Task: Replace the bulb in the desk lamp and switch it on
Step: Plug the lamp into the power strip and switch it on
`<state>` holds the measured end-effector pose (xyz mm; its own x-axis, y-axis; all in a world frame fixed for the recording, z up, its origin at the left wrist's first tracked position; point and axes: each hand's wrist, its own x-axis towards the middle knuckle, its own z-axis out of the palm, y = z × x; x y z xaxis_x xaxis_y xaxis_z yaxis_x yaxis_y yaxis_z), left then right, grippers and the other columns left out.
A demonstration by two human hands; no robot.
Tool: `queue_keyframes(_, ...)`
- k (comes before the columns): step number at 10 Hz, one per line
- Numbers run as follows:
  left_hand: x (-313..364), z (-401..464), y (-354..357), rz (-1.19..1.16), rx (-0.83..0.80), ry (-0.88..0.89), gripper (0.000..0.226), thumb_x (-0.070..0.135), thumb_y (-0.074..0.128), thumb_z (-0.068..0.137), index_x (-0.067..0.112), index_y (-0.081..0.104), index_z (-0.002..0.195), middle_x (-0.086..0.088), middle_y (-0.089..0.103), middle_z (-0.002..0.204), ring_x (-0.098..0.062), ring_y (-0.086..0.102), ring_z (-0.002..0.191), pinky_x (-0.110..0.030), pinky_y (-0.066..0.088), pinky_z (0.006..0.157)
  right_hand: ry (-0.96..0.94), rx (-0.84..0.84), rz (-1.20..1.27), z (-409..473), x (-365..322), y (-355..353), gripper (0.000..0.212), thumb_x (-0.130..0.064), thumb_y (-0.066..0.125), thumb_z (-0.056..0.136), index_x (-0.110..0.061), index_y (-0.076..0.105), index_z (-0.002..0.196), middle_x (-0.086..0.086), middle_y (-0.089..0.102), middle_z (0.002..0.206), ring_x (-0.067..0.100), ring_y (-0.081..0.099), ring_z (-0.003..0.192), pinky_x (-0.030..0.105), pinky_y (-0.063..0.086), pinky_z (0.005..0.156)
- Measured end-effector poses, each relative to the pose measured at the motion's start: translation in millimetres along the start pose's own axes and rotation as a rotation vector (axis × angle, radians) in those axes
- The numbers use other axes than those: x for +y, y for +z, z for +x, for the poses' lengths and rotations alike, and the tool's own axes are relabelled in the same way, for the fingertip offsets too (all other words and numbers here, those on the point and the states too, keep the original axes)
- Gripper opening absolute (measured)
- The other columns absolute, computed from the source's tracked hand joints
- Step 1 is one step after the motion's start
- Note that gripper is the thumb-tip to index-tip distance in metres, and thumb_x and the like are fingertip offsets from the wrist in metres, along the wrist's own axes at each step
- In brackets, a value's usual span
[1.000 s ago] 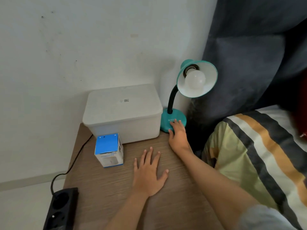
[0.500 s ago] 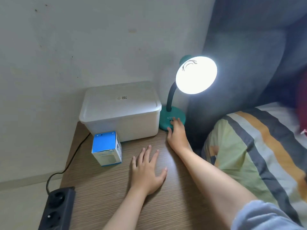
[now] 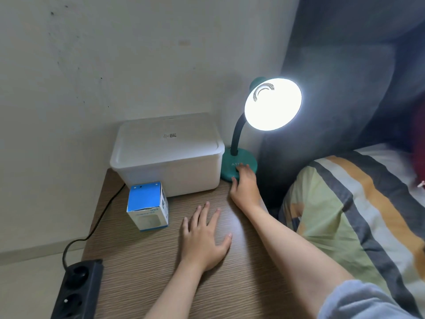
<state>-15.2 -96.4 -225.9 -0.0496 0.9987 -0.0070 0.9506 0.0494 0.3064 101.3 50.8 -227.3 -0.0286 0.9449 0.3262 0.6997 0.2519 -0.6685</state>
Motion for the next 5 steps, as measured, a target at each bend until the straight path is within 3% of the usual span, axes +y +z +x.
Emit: queue_keyframes(5, -0.6, 0.7, 0.6, -0.011, -0.002, 0.003, 0.070, 0.066, 0.032, 0.080, 0.040, 0.013, 0.143, 0.007, 0.001, 0.158, -0.014, -0.003, 0.144, -0.048, 0.000, 0.116, 0.007, -0.009, -0.011, 0.8, 0.7, 0.3, 0.042, -0.009, 0.051, 0.088, -0.002, 0.048, 0.129, 0.015, 0.050, 0.136, 0.028, 0.034, 0.137, 0.026, 0.018, 0.111)
